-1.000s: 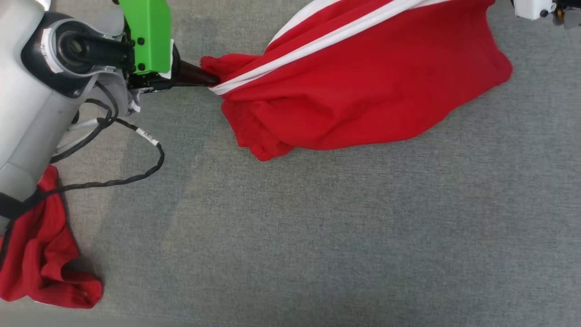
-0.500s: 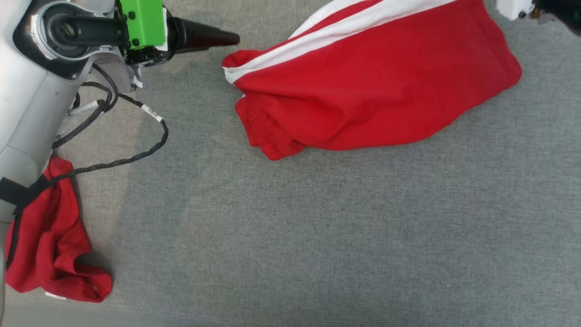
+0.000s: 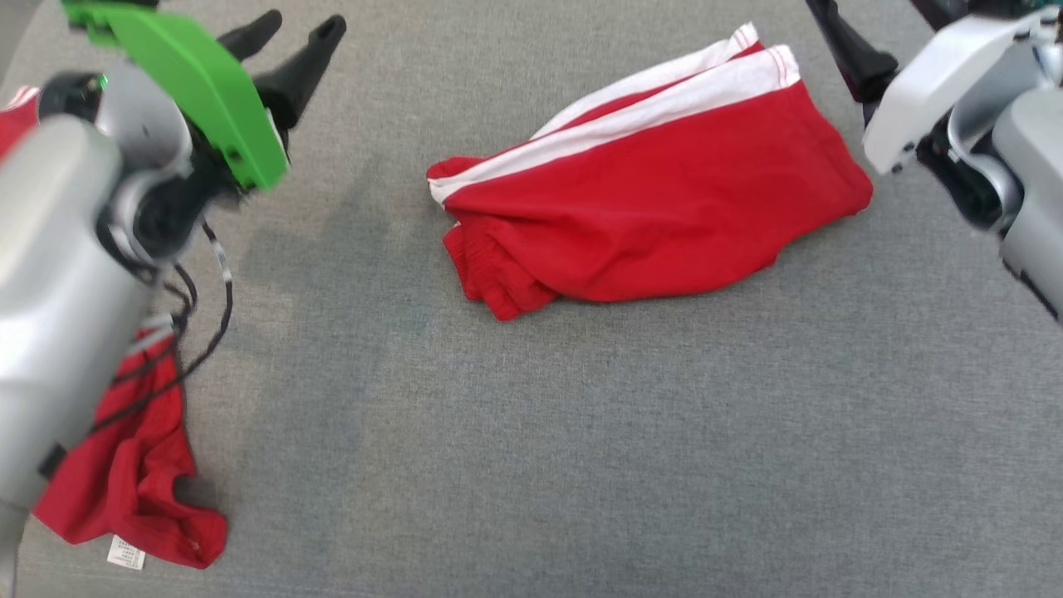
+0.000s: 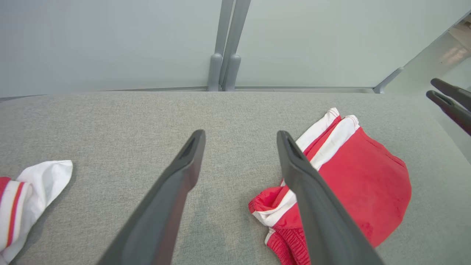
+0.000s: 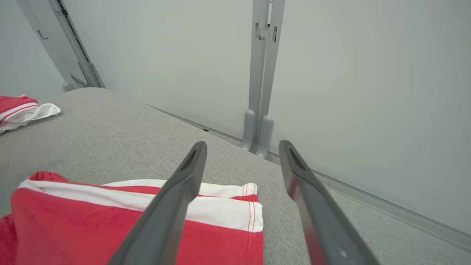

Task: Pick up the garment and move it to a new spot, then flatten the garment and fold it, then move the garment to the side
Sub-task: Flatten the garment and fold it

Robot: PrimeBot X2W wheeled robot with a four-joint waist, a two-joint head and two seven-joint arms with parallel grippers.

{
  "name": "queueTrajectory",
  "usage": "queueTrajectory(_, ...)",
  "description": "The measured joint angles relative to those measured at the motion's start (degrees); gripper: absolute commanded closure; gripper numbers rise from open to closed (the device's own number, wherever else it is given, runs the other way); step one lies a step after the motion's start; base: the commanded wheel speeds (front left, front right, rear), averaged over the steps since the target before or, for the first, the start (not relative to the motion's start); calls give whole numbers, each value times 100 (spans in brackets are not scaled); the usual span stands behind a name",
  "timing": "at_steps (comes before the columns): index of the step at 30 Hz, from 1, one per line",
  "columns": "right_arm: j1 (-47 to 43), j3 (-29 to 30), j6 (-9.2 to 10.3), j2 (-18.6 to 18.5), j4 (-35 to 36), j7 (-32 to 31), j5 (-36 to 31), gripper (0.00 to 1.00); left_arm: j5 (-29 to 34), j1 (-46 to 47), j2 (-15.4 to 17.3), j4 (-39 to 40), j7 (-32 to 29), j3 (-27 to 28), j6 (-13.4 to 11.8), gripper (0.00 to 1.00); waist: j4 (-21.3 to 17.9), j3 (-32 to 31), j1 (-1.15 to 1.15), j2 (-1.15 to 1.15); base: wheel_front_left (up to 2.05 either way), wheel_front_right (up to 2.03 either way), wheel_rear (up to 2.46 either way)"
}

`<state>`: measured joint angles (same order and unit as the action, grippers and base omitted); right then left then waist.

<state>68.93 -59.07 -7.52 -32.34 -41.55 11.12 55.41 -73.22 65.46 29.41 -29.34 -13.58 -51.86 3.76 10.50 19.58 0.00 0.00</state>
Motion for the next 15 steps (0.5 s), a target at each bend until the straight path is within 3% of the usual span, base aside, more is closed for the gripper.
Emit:
queueTrajectory(3,-325,56,0,48,-191,144,177,0,482,-517,75,385,862,-89,-233,0,6,-196,0,0,0,0,0)
queueTrajectory(10,-732,71,-1,30,-544,151,631,0,979,-1782,268,1407,2476,-41,-858,0,215,-368,0,0,0,0,0)
queueTrajectory(15,-843,19,0,-210,-948,-215,915,0,1323,-2507,165,2064,2838,323,-1210,0,528,-313,0,0,0,0,0)
